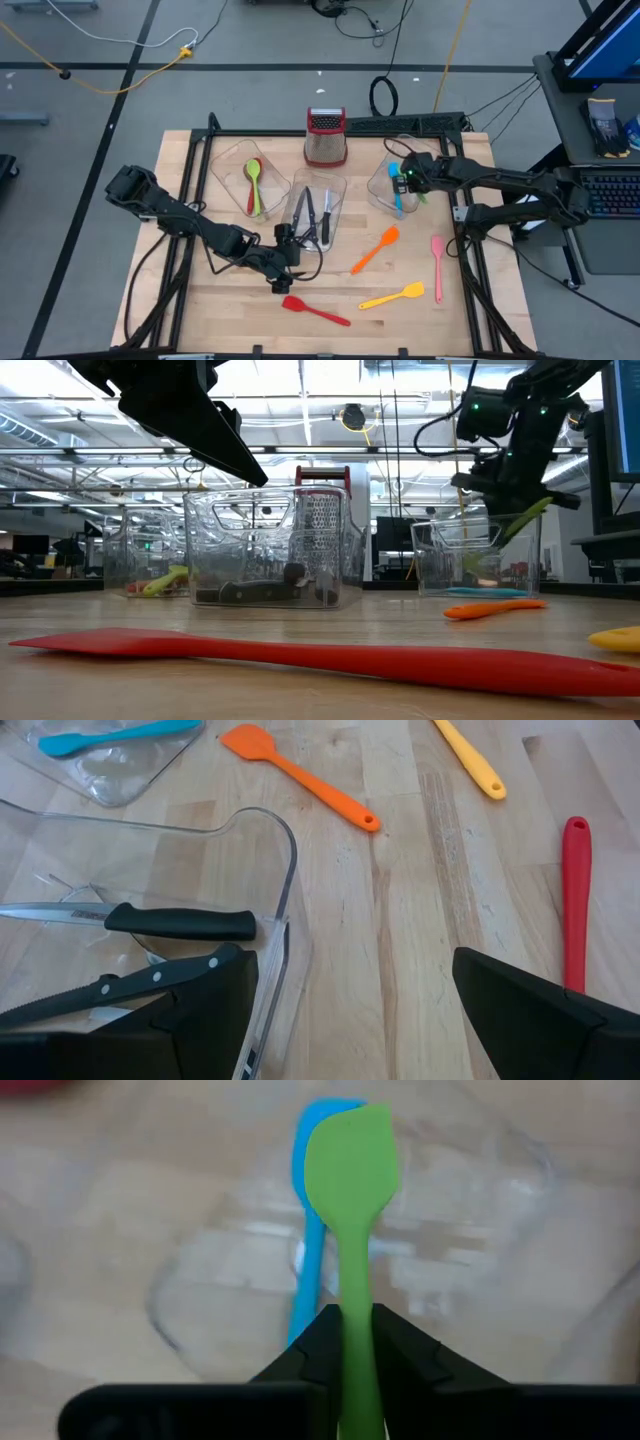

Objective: Pick & Place Kitchen Items
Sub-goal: Put the green spatula on the right transparent bin, then put the red spatula on the right transparent bin

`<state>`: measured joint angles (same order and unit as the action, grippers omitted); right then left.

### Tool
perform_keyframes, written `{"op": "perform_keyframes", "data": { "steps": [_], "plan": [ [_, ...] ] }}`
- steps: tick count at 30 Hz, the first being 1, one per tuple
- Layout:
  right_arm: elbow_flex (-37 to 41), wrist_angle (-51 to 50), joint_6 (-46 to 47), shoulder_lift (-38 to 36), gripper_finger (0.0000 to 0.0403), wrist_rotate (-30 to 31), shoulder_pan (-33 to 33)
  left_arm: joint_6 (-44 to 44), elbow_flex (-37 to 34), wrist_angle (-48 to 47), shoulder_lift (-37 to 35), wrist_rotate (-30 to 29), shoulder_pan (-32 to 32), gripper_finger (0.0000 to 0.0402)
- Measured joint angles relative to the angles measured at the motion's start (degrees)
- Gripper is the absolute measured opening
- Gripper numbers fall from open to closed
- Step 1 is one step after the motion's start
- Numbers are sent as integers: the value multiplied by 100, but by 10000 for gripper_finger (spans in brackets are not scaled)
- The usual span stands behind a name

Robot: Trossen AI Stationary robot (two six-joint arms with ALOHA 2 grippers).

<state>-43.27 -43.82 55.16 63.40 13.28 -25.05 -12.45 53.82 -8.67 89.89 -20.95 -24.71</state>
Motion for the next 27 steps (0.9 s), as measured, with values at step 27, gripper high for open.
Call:
{"op": "perform_keyframes", "data": {
  "steps": [27],
  "plan": [
    [689, 2041, 992, 296, 128, 298, 80, 144, 0, -9, 0, 2, -94, 335]
  ]
}}
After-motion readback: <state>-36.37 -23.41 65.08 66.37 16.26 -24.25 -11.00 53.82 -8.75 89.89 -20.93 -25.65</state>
